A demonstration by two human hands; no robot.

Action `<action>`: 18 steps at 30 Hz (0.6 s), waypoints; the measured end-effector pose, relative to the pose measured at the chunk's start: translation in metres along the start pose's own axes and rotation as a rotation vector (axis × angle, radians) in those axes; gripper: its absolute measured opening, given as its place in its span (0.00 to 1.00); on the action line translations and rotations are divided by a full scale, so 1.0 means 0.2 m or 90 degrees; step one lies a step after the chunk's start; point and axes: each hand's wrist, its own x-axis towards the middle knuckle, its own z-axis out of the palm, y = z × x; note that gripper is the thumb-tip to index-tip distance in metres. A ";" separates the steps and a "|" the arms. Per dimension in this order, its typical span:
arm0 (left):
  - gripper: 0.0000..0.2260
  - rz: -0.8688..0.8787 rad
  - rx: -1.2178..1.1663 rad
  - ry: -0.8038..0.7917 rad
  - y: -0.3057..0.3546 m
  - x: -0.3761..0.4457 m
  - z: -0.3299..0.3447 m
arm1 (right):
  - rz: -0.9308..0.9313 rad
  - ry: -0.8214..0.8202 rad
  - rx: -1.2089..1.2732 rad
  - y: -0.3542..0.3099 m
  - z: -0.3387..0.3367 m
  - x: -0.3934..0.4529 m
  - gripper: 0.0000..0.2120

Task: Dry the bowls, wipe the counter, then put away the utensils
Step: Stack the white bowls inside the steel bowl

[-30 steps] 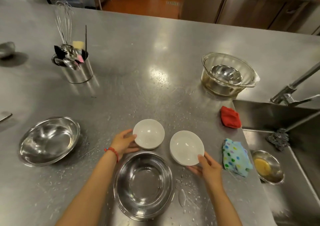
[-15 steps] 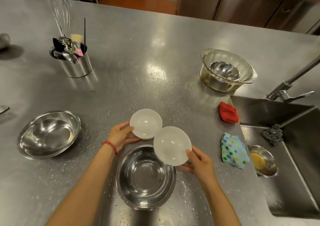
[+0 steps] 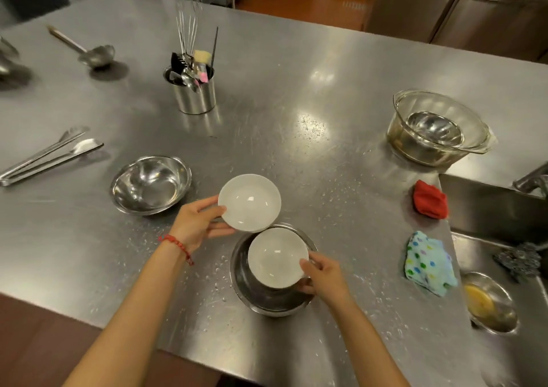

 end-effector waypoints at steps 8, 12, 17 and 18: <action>0.14 -0.066 -0.014 0.000 -0.12 -0.17 0.03 | 0.032 0.021 -0.104 0.04 0.04 0.05 0.13; 0.15 -0.073 0.022 0.008 -0.16 -0.20 0.05 | -0.015 0.075 -0.227 0.04 0.03 0.03 0.09; 0.17 -0.070 0.097 0.009 -0.20 -0.21 0.09 | -0.108 0.243 -0.335 0.04 -0.06 0.02 0.09; 0.17 -0.070 0.112 0.007 -0.20 -0.21 0.10 | -0.115 0.252 -0.332 0.05 -0.09 0.02 0.11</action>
